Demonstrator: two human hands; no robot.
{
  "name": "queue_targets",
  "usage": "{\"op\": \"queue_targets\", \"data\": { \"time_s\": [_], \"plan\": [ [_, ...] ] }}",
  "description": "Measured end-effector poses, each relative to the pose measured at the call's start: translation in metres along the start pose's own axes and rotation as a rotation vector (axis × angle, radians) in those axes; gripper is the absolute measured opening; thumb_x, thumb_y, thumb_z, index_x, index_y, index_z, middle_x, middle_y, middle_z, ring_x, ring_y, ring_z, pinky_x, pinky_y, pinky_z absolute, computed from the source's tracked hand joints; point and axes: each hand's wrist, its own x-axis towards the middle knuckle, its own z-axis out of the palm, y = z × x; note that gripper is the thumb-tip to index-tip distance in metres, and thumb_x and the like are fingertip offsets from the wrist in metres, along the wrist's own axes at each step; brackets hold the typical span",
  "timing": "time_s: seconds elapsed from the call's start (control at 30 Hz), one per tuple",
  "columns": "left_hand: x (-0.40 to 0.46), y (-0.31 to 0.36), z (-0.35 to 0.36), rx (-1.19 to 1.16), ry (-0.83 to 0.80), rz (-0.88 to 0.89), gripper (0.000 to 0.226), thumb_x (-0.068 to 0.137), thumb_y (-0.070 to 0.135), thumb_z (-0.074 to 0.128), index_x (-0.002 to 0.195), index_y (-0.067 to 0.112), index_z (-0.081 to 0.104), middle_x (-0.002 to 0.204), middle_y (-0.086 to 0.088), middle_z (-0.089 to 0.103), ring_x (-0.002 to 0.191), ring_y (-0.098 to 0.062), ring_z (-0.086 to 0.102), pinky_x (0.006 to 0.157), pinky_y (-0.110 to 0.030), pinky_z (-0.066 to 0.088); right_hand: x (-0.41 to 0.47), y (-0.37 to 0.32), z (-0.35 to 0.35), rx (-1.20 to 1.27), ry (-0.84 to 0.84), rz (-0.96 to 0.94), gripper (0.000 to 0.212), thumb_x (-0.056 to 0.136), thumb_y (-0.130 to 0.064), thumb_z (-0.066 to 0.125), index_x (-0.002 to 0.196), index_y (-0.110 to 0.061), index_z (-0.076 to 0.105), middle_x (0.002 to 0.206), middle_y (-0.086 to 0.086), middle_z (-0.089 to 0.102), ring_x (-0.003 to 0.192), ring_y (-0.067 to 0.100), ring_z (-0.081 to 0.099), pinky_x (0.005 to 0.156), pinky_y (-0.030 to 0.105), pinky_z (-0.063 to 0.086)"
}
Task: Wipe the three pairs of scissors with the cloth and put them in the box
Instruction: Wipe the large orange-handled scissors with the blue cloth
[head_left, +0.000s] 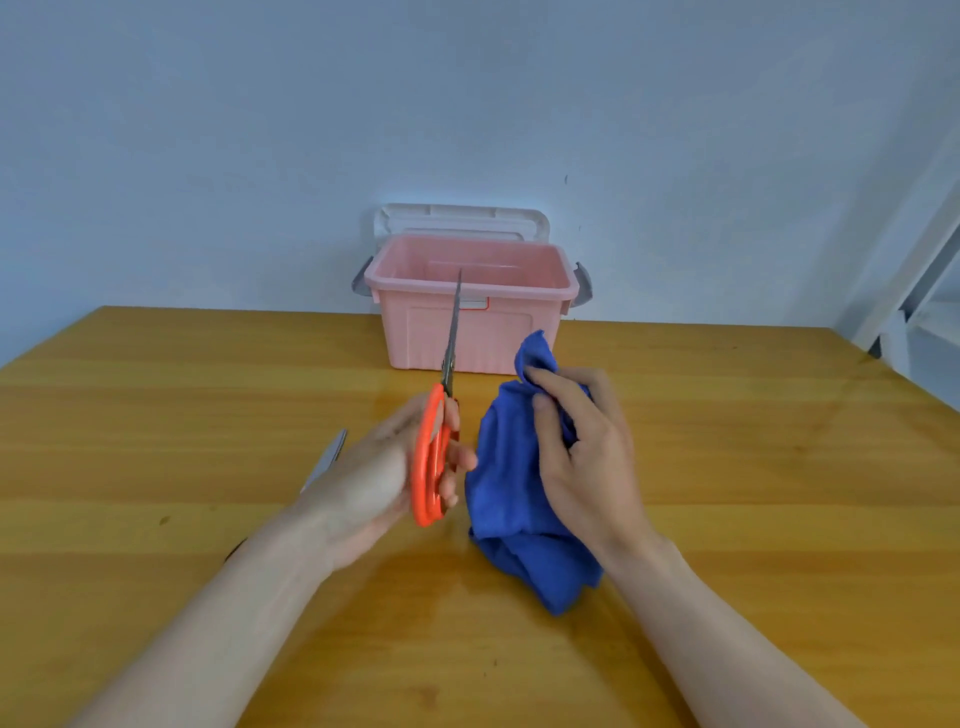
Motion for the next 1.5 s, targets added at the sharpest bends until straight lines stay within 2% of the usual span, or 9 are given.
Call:
{"op": "queue_targets", "data": {
  "time_s": [0.07, 0.2, 0.3, 0.43, 0.57, 0.77, 0.93, 1.27, 1.5],
  "plan": [
    [0.002, -0.002, 0.001, 0.147, 0.028, 0.075, 0.023, 0.101, 0.042, 0.041, 0.095, 0.025, 0.055, 0.064, 0.005, 0.051, 0.05, -0.01, 0.048, 0.068, -0.039, 0.048, 0.001, -0.003, -0.003, 0.065, 0.026, 0.094, 0.024, 0.1, -0.008, 0.052, 0.117, -0.018, 0.065, 0.106, -0.01, 0.054, 0.092, -0.001, 0.054, 0.08, 0.01, 0.04],
    [0.0, -0.003, 0.001, 0.587, 0.027, 0.287, 0.026, 0.099, 0.043, 0.04, 0.087, 0.028, 0.058, 0.053, 0.008, 0.042, 0.046, -0.007, 0.037, 0.048, -0.02, 0.034, 0.005, -0.004, -0.01, 0.14, 0.056, 0.161, 0.025, 0.099, -0.007, 0.053, 0.11, -0.029, 0.061, 0.107, -0.015, 0.053, 0.093, -0.003, 0.054, 0.079, 0.007, 0.039],
    [0.0, -0.003, -0.005, 0.942, 0.04, 0.385, 0.021, 0.096, 0.044, 0.048, 0.092, 0.035, 0.066, 0.072, 0.012, 0.055, 0.065, -0.006, 0.052, 0.059, -0.018, 0.037, 0.004, -0.003, -0.012, 0.161, 0.075, 0.179, 0.027, 0.097, -0.002, 0.054, 0.102, -0.028, 0.063, 0.105, -0.008, 0.057, 0.09, -0.002, 0.057, 0.077, 0.007, 0.04],
    [-0.001, -0.003, -0.012, 1.113, 0.153, 0.394, 0.014, 0.09, 0.042, 0.056, 0.094, 0.038, 0.069, 0.082, 0.007, 0.052, 0.077, -0.006, 0.052, 0.059, -0.022, 0.037, 0.006, 0.002, -0.019, 0.166, 0.08, 0.218, 0.03, 0.092, 0.003, 0.055, 0.092, -0.022, 0.071, 0.1, -0.004, 0.063, 0.09, 0.0, 0.06, 0.078, 0.006, 0.04],
    [0.001, -0.002, -0.021, 1.209, 0.253, 0.365, 0.021, 0.09, 0.033, 0.061, 0.108, 0.044, 0.067, 0.085, 0.012, 0.049, 0.064, -0.009, 0.051, 0.054, -0.023, 0.035, 0.008, 0.003, -0.028, 0.186, 0.071, 0.306, 0.03, 0.093, -0.002, 0.055, 0.092, -0.029, 0.068, 0.099, -0.009, 0.064, 0.093, -0.004, 0.06, 0.078, 0.005, 0.04],
    [0.002, -0.003, -0.017, 1.299, 0.41, 0.304, 0.054, 0.064, 0.08, 0.062, 0.101, 0.041, 0.063, 0.093, 0.015, 0.041, 0.084, -0.01, 0.047, 0.065, -0.027, 0.038, 0.0, -0.009, -0.019, 0.222, 0.047, 0.278, 0.023, 0.094, -0.008, 0.058, 0.096, -0.03, 0.064, 0.1, -0.007, 0.065, 0.092, 0.005, 0.061, 0.077, 0.012, 0.044],
    [0.001, -0.004, -0.015, 1.363, 0.392, 0.314, 0.047, 0.068, 0.07, 0.066, 0.102, 0.037, 0.062, 0.103, 0.012, 0.041, 0.102, -0.012, 0.043, 0.078, -0.027, 0.038, -0.006, -0.017, -0.013, 0.205, 0.011, 0.234, 0.03, 0.094, -0.011, 0.06, 0.101, -0.04, 0.054, 0.105, -0.01, 0.062, 0.096, 0.008, 0.06, 0.079, 0.017, 0.046],
    [0.005, -0.01, -0.012, 1.442, 0.347, 0.385, 0.045, 0.071, 0.071, 0.055, 0.068, 0.03, 0.073, 0.107, 0.007, 0.051, 0.112, -0.018, 0.045, 0.1, -0.041, 0.042, -0.012, -0.024, -0.004, 0.058, -0.005, -0.033, 0.021, 0.092, -0.005, 0.064, 0.111, -0.014, 0.064, 0.111, -0.009, 0.053, 0.103, -0.001, 0.054, 0.086, 0.011, 0.042],
    [0.004, -0.01, -0.013, 1.498, 0.369, 0.571, 0.047, 0.072, 0.059, 0.07, 0.039, 0.028, 0.058, 0.089, 0.016, 0.041, 0.098, -0.019, 0.05, 0.11, -0.058, 0.031, 0.006, -0.012, -0.022, -0.104, 0.169, -0.204, 0.023, 0.096, -0.008, 0.051, 0.112, -0.006, 0.068, 0.117, -0.014, 0.05, 0.106, 0.019, 0.056, 0.092, 0.023, 0.044]
  ]
}}
